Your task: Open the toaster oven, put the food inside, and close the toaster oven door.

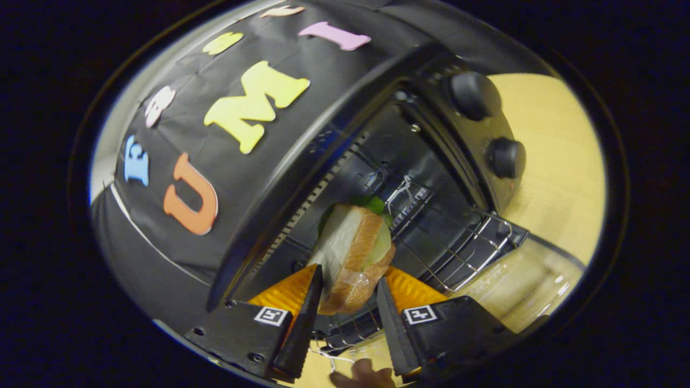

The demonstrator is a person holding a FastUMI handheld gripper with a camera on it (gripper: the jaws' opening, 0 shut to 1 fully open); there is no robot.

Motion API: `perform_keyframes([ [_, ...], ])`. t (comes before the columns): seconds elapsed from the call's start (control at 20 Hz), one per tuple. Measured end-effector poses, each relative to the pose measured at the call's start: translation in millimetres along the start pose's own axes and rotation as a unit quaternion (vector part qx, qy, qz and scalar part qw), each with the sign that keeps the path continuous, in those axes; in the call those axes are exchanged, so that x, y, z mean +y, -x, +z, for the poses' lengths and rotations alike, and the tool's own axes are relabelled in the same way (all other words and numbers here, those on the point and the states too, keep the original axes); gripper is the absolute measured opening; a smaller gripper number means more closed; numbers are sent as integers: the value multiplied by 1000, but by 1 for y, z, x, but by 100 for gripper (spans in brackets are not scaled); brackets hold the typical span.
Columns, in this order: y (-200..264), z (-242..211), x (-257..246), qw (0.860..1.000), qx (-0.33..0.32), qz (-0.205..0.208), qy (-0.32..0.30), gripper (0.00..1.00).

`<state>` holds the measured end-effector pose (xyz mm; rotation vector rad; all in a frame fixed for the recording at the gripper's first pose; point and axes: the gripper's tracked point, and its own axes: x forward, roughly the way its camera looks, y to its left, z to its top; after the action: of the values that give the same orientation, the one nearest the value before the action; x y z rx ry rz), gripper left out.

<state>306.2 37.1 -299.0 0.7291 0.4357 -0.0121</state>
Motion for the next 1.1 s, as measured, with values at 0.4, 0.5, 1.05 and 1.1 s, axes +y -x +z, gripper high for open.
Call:
perform_keyframes([
  [0.4,17,-21,1,973,39,-35,227,100],
  [0.5,25,-24,0,969,49,-37,240,100],
  [1.05,112,-29,-16,905,50,-76,415,100],
  [1.1,119,-35,-19,905,57,-71,414,100],
])
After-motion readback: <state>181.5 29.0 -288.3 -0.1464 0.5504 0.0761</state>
